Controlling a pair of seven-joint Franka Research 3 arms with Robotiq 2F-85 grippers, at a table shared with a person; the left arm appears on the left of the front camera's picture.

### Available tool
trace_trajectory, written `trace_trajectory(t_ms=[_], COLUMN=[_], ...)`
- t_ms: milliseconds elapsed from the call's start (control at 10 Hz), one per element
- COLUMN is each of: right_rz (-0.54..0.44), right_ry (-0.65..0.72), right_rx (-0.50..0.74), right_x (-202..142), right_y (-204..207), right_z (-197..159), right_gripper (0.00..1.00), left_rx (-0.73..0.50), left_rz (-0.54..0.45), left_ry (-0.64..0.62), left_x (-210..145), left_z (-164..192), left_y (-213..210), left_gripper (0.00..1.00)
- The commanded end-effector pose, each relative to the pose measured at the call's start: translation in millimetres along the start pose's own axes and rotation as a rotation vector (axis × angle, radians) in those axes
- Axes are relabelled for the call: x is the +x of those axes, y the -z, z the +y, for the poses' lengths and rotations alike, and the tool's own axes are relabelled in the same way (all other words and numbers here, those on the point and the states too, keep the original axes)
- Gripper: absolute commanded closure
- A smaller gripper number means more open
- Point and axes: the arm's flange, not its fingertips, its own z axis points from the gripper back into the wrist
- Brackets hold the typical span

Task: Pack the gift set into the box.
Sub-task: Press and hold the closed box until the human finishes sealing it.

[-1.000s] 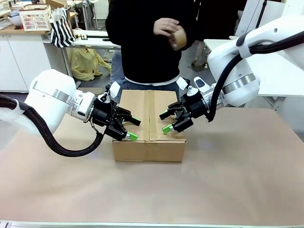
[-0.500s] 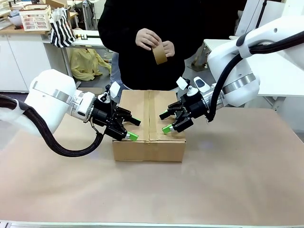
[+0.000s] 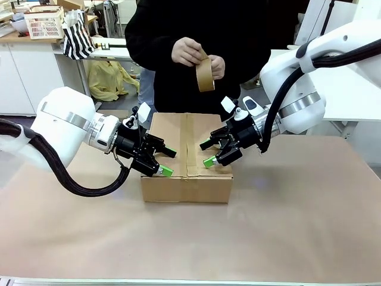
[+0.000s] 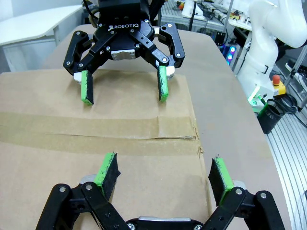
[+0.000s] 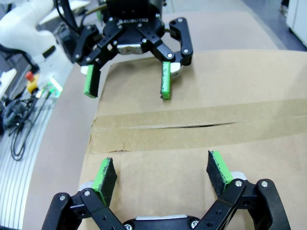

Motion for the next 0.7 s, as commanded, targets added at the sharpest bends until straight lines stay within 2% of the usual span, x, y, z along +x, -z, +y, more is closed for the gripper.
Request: trace_trajectory(t_ms=[0,600], right_rz=[0.004,0.004], right_ry=[0.005,0.005], right_rx=[0.002,0.002], right_x=[-3.5,-3.5], right_y=[0.0,0.0], right_z=[0.5,0.5], right_gripper=[0.0,0.0], left_rx=[-0.004,-0.004], left_rz=[-0.001,-0.001], left_ry=[-0.003,-0.003], left_x=[-1.6,-1.6], left_z=[-0.9,-0.9], left_y=[0.9,0.9], left_gripper=[0.0,0.0])
